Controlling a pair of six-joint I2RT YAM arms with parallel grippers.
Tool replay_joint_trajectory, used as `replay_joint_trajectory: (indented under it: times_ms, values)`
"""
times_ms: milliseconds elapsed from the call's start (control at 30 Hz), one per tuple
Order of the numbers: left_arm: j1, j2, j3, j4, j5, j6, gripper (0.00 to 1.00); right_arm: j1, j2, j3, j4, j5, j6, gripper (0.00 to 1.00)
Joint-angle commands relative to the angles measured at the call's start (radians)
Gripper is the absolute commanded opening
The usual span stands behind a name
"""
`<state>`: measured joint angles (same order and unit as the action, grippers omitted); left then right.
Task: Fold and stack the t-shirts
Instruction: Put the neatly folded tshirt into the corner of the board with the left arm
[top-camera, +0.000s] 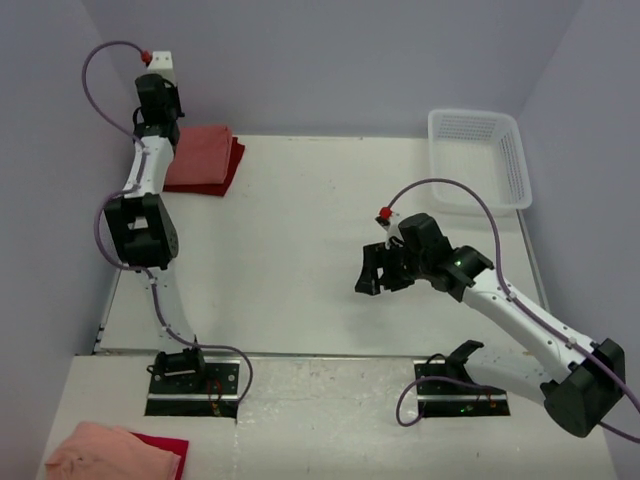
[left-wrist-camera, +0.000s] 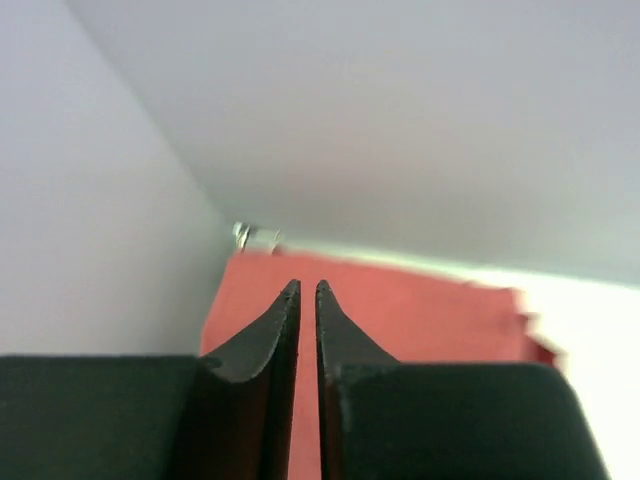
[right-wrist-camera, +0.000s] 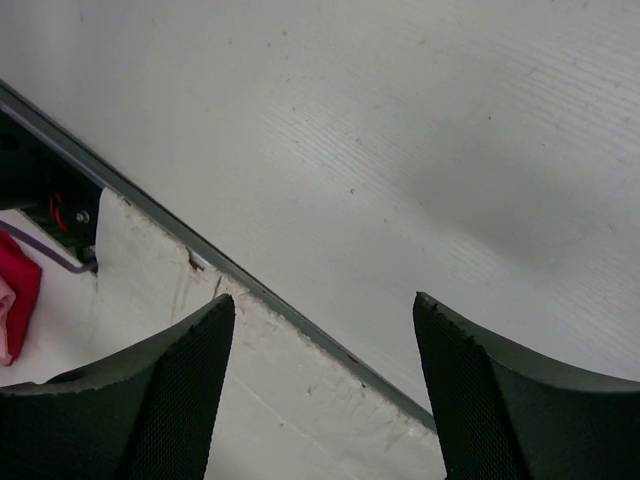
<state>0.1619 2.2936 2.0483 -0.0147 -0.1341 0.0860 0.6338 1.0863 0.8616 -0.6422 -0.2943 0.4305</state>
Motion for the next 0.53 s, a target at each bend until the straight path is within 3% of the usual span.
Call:
replay_joint_trajectory:
  times_ms: [0,33,100,133,267,500]
  values:
    - [-0.071,-0.293,0.007,-0.023,0.04,-0.073,0.12,-0.002,-0.078,0.054,0.038,0.078,-0.016,0.73]
    - [-0.082,-0.343,-0.011,-0.039,0.045,-0.103,0.34,0.0,-0.088,0.06,0.05,0.09,-0.019,0.75]
    - [-0.113,-0.489,-0.091,-0.042,0.094,-0.191,0.63,0.0,-0.123,0.077,0.056,0.128,-0.029,0.78]
    - [-0.12,-0.541,-0.123,-0.034,0.114,-0.215,1.0,0.0,-0.141,0.077,0.087,0.136,-0.036,0.79]
    - [-0.151,-0.776,-0.299,-0.028,0.223,-0.325,1.0,0.0,-0.221,0.048,0.199,0.167,-0.049,0.86]
    - [-0.304,-1.006,-0.614,-0.069,0.307,-0.39,1.0,-0.002,-0.154,0.138,0.279,0.231,-0.045,0.82]
